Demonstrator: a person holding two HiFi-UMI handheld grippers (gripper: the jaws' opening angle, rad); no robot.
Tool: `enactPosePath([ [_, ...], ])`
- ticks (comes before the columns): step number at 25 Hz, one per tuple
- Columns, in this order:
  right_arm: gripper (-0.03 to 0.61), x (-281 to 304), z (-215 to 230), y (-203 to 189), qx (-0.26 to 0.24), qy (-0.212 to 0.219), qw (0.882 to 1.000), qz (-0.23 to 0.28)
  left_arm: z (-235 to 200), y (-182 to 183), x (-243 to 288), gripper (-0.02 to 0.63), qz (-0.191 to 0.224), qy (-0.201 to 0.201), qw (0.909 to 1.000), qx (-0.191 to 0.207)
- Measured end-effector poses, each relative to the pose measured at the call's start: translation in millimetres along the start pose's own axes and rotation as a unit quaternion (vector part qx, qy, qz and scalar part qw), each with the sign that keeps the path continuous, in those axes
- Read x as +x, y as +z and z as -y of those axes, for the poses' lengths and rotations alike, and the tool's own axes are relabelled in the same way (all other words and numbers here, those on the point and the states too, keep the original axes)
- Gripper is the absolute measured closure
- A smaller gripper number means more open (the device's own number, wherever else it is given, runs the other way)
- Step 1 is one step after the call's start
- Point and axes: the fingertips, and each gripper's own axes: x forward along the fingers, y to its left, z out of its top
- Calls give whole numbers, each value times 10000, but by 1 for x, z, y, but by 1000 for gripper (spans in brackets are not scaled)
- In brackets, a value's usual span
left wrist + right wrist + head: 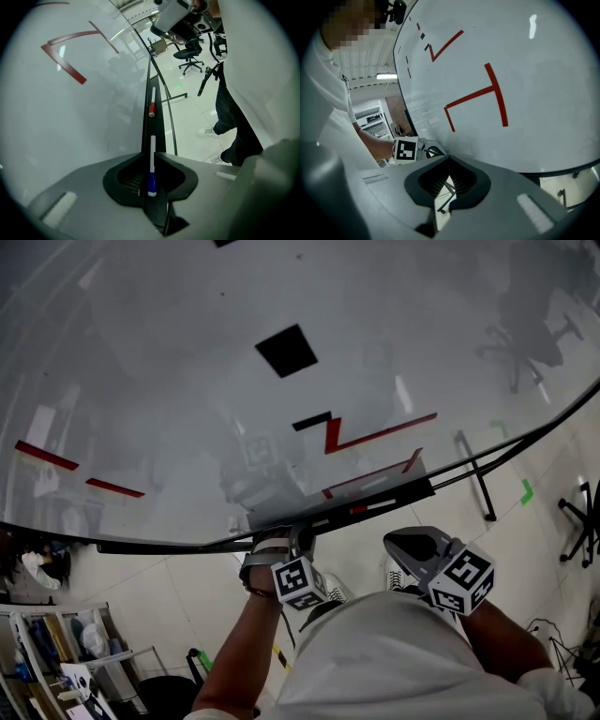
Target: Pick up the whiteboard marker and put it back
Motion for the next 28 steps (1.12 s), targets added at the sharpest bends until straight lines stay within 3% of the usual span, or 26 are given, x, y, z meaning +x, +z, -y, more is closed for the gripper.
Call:
enactPosePath([
  [28,577,-9,5,-2,58,-136,9999,-19,9,-1,20,558,-120,-328,9993,141],
])
